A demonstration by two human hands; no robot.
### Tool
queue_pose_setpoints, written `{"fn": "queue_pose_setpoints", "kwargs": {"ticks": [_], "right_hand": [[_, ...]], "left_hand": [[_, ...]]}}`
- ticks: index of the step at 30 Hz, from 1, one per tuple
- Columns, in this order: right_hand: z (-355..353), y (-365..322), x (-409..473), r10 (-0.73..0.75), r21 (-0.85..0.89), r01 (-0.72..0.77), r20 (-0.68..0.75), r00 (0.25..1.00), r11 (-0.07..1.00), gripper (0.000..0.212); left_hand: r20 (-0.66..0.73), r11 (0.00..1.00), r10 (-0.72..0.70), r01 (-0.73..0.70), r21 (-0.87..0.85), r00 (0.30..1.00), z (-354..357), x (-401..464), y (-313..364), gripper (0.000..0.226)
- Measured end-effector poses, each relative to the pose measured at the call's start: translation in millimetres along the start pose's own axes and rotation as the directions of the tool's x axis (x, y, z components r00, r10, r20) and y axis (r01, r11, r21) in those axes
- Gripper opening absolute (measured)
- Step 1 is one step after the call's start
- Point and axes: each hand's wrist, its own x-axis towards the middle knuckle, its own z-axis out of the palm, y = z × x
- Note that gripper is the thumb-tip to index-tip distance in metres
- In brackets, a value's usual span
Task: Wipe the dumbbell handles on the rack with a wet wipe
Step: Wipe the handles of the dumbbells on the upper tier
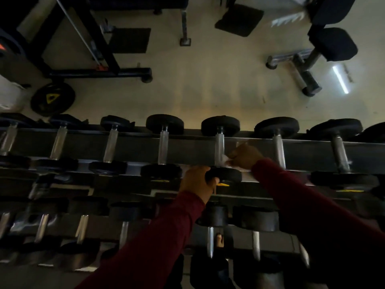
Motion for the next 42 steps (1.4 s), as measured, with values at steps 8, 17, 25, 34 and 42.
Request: {"fn": "queue_pose_setpoints", "kwargs": {"ticks": [8,17,25,34,42], "right_hand": [[28.5,0.4,21.9,0.014,-0.114,-0.028,-0.114,0.993,0.993,0.039],[20.4,7.8,26.6,-0.055,-0.137,0.052,-0.02,0.998,0.989,0.033],[30.6,16.5,32.7,0.037,-0.095,-0.035,0.023,0.999,0.995,0.036],[20.8,18.2,34.5,0.052,-0.076,-0.047,0.062,0.997,0.996,0.036],[23.5,16.3,31.1,0.052,-0.122,-0.049,0.022,0.998,0.991,0.038]], "left_hand": [[-0.142,0.985,-0.167,0.159,-0.069,0.976,11.6,1.9,8.0,0.034],[-0.156,0.969,-0.226,0.205,-0.138,0.962,13.4,2.7,6.5,0.033],[-0.159,0.971,-0.216,0.194,-0.142,0.964,13.9,5.9,3.1,0.032],[-0.17,0.976,-0.201,0.183,-0.115,0.965,11.4,6.3,1.8,0.03],[-0.167,0.974,-0.202,0.18,-0.139,0.965,11.7,5.3,0.9,0.029]]}}
